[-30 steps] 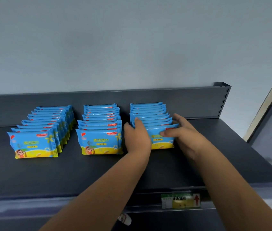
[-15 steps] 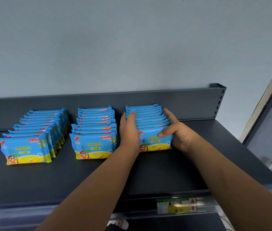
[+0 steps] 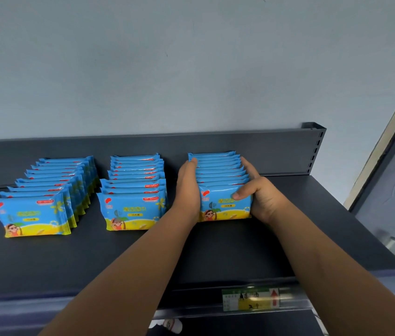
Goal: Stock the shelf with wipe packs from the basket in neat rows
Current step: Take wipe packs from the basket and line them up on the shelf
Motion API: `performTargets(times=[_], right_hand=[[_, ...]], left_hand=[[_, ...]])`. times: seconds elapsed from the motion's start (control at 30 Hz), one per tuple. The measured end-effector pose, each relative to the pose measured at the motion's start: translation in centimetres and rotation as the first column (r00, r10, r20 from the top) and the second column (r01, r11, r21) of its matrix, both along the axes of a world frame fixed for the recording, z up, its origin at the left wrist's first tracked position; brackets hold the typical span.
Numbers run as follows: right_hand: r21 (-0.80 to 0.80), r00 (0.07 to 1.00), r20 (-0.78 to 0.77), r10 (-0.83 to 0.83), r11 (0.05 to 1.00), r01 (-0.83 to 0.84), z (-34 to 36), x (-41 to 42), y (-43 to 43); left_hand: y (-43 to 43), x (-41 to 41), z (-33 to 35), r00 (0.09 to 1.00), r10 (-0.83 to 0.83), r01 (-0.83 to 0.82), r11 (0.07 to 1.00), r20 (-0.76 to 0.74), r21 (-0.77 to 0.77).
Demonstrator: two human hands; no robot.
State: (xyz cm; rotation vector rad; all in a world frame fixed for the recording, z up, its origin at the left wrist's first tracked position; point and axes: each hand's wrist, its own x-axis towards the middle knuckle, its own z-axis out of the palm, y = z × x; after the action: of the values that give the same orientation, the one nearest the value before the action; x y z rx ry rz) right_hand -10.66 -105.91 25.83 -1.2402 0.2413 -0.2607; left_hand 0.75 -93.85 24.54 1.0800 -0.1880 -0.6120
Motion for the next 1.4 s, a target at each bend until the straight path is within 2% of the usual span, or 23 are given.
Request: performTargets(times=[0.2,0.43,0.5,0.6,0.63,0.67,0.7,0.73,0.8,0.87,0.9,0.97,1.03,1.13,1.3,1.4], right_hand=[[-0.066,0.996,-0.044,-0.081,0.995,0.078,0.4,-0.3,0.2],[-0.223,0.936,-0.111,-0.334,0.926,0.304,1.3,-1.6,1.4],[-0.317,0.907,-0.133,-0.400,0.884,0.344,1.4,-2.1,2.1],[-0.501,0.838,-0.128,-0.530,0.764,0.407,1.1,-2.7,3.3],[-0.558,0.817,-0.104,-0.568,0.713,0.425,0.8,-2.9,3.7],[-0.614,0.798,-0.070,-0.598,0.657,0.438,0.5,-3.0,4.0],[-0.666,0.782,-0.036,-0.622,0.599,0.445,0.2,-3.2,4.3],[-0.705,0.767,-0.012,-0.642,0.549,0.449,0.0,-3.2,4.6],[-0.741,0.733,0.042,-0.679,0.471,0.479,-0.1,-3.4,5.2],[-0.739,0.699,0.155,-0.698,0.387,0.551,0.3,-3.7,6.1],[-0.727,0.687,0.231,-0.689,0.347,0.592,0.5,-3.7,6.6],[-0.684,0.680,0.371,-0.632,0.309,0.661,1.1,-3.5,7.8],[-0.652,0.693,0.467,-0.549,0.315,0.689,1.9,-2.8,9.1],[-0.639,0.727,0.537,-0.427,0.356,0.682,2.7,-1.2,11.2],[-0.599,0.826,0.458,-0.328,0.572,0.560,3.2,2.4,15.2],[-0.603,0.878,0.385,-0.284,0.643,0.472,2.3,5.2,17.4]], left_hand=[[-0.3,0.1,0.1,0.999,0.046,-0.046,0.999,-0.001,0.019],[0.2,0.6,0.2,0.989,0.142,-0.144,0.985,0.030,0.096],[0.4,0.4,0.2,0.985,0.171,-0.172,0.983,0.009,0.068],[1.0,0.1,0.3,0.986,0.163,-0.163,0.986,0.018,0.020],[1.2,-0.1,0.3,0.984,0.167,-0.168,0.986,0.060,0.012],[1.6,-0.8,0.6,0.969,0.180,-0.188,0.982,0.171,0.030],[2.0,-1.4,0.8,0.920,0.201,-0.234,0.971,0.337,0.058],[2.5,-2.0,1.0,0.825,0.204,-0.290,0.953,0.527,0.084],[3.7,-2.7,1.1,0.557,0.129,-0.369,0.923,0.821,0.105],[5.1,-2.6,1.4,0.273,0.059,-0.429,0.901,0.960,0.066],[6.0,-2.5,1.8,0.165,0.030,-0.436,0.899,0.986,0.045],[8.1,-2.3,2.8,0.056,0.052,-0.439,0.898,0.997,-0.023],[10.2,-1.5,3.2,0.059,0.128,-0.465,0.881,0.990,-0.086],[13.4,0.8,3.0,0.203,0.237,-0.560,0.824,0.950,-0.086],[17.5,5.0,1.1,0.274,0.224,-0.706,0.707,0.935,0.037],[18.2,4.9,1.6,0.479,0.266,-0.650,0.748,0.837,0.134]])
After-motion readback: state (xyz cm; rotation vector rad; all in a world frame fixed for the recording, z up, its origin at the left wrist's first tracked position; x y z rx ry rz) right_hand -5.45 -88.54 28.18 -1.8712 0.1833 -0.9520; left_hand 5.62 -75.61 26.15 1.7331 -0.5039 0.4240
